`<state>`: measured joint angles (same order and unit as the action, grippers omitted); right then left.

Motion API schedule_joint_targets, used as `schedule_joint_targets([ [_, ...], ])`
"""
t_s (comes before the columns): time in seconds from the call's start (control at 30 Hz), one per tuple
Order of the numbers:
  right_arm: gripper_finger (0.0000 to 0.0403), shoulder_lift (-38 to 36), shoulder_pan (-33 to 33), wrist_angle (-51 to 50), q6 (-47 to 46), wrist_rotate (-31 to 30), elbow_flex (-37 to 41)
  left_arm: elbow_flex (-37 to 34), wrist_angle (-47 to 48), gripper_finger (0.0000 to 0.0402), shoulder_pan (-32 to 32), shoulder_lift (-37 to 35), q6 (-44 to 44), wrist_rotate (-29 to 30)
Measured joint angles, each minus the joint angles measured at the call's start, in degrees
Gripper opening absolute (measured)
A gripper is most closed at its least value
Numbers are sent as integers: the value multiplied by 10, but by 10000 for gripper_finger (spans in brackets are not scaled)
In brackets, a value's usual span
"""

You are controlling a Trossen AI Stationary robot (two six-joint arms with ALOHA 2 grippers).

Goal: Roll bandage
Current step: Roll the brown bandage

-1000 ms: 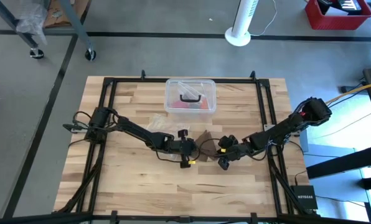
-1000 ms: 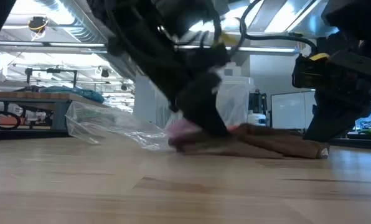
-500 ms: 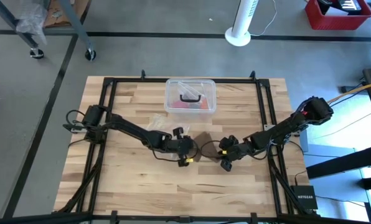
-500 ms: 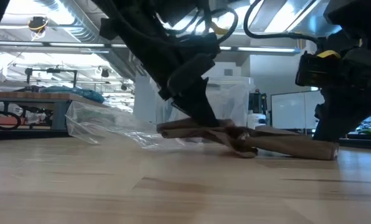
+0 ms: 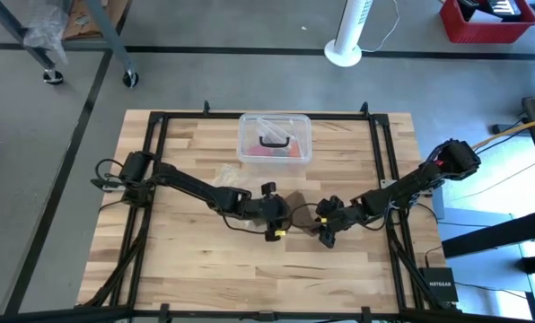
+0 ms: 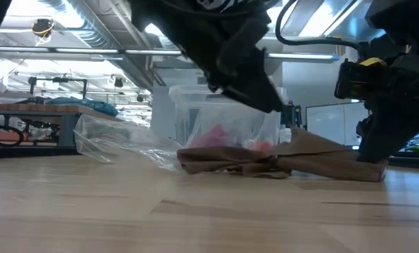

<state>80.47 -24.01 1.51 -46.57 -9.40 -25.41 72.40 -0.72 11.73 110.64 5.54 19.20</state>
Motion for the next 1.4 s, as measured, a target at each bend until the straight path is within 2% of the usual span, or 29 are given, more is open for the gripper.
schedule_joint_targets([
  [0.3,211,0,0,4,0,-3,0,0,-19,171,-4,50,-62,-40],
  [0.7,209,0,0,12,19,-15,0,-1,-25,167,-24,81,-132,-1],
  [0.83,193,0,0,13,19,-15,0,-1,-30,127,-32,81,-124,-1],
  [1.03,154,0,0,14,21,-16,0,-1,-16,13,-34,81,-123,-2],
  [1.2,121,0,0,10,31,-22,0,-1,11,4,-34,77,-77,3],
  [1.4,93,-1,0,2,38,-19,-1,-1,98,1,-11,24,4,72],
])
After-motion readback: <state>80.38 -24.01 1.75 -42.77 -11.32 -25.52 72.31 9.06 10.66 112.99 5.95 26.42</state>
